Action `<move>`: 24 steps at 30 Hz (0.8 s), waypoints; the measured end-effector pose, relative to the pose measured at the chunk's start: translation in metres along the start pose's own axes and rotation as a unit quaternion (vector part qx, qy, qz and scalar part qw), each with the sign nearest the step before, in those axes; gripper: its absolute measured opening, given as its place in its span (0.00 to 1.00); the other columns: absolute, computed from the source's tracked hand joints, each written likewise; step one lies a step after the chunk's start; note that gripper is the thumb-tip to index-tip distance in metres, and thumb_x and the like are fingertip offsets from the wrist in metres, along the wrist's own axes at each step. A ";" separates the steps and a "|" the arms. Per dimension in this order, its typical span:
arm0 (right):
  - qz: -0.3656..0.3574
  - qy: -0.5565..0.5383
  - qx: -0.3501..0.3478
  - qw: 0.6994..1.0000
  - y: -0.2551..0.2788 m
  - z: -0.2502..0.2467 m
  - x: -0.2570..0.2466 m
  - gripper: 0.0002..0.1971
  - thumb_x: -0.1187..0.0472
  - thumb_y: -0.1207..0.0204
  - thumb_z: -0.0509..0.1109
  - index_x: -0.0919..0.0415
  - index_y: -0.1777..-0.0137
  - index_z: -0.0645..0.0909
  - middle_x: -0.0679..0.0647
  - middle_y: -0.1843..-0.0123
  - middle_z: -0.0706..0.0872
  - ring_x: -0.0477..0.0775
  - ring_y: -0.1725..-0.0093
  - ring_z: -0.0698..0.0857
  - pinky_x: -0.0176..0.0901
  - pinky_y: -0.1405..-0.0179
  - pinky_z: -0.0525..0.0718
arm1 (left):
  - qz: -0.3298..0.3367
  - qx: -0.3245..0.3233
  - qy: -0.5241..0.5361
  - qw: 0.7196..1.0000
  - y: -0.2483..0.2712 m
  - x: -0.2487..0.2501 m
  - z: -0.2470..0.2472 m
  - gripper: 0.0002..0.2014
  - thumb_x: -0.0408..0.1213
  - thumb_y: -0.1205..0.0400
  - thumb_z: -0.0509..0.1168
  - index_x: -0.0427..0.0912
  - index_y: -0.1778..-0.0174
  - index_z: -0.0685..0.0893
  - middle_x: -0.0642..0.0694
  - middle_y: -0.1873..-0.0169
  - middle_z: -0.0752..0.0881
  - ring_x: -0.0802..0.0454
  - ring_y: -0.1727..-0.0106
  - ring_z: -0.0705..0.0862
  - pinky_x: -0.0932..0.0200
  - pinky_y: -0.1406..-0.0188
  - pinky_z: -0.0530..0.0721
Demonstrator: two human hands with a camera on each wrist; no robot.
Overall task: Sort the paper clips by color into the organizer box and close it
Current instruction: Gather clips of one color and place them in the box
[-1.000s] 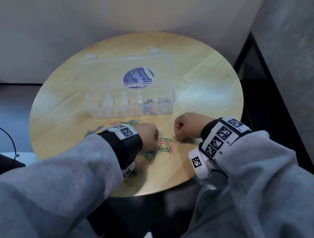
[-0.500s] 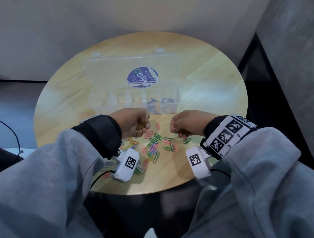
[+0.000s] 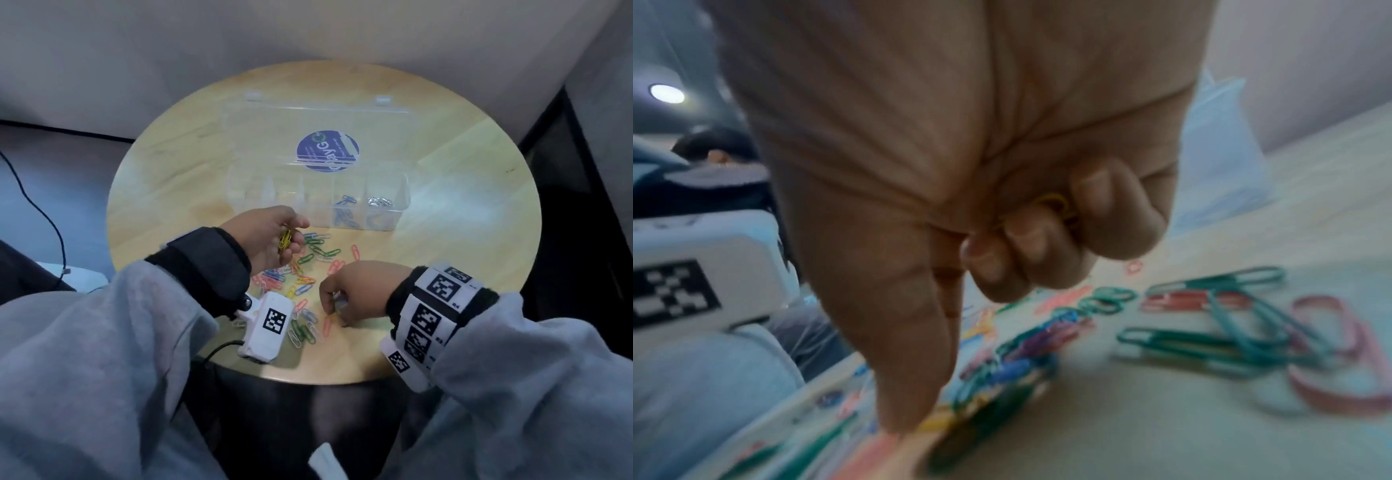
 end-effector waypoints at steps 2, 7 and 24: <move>0.006 0.012 0.001 1.000 -0.002 0.004 0.000 0.11 0.65 0.31 0.70 0.54 0.49 0.83 0.45 0.61 0.77 0.51 0.58 0.77 0.39 0.65 0.71 | 0.005 0.006 0.034 0.999 0.001 0.001 -0.006 0.08 0.32 0.18 0.53 0.41 0.59 0.76 0.46 0.72 0.75 0.59 0.84 0.75 0.72 0.85 0.74; 0.028 0.049 0.009 0.998 -0.004 0.007 0.002 0.07 0.64 0.33 0.66 0.50 0.61 0.78 0.46 0.61 0.79 0.52 0.59 0.79 0.40 0.65 0.76 | 0.016 0.011 0.083 0.996 0.000 0.003 -0.015 0.09 0.34 0.17 0.54 0.41 0.59 0.78 0.45 0.68 0.78 0.56 0.75 0.79 0.70 0.80 0.79; 0.035 -0.646 0.159 0.746 -0.019 -0.088 0.043 0.10 0.78 0.23 0.60 0.64 0.57 0.77 0.54 0.73 0.80 0.46 0.77 0.77 0.30 0.82 0.76 | 0.078 -0.028 0.110 0.990 -0.006 0.057 -0.019 0.16 0.46 0.14 0.53 0.39 0.54 0.81 0.43 0.60 0.81 0.51 0.58 0.82 0.58 0.51 0.81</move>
Point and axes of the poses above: each hand's wrist, its own y-axis away from the middle knuckle, its own z-axis out of the palm, x = y × z, the point moved 9 cm from there along -y, towards the middle knuckle
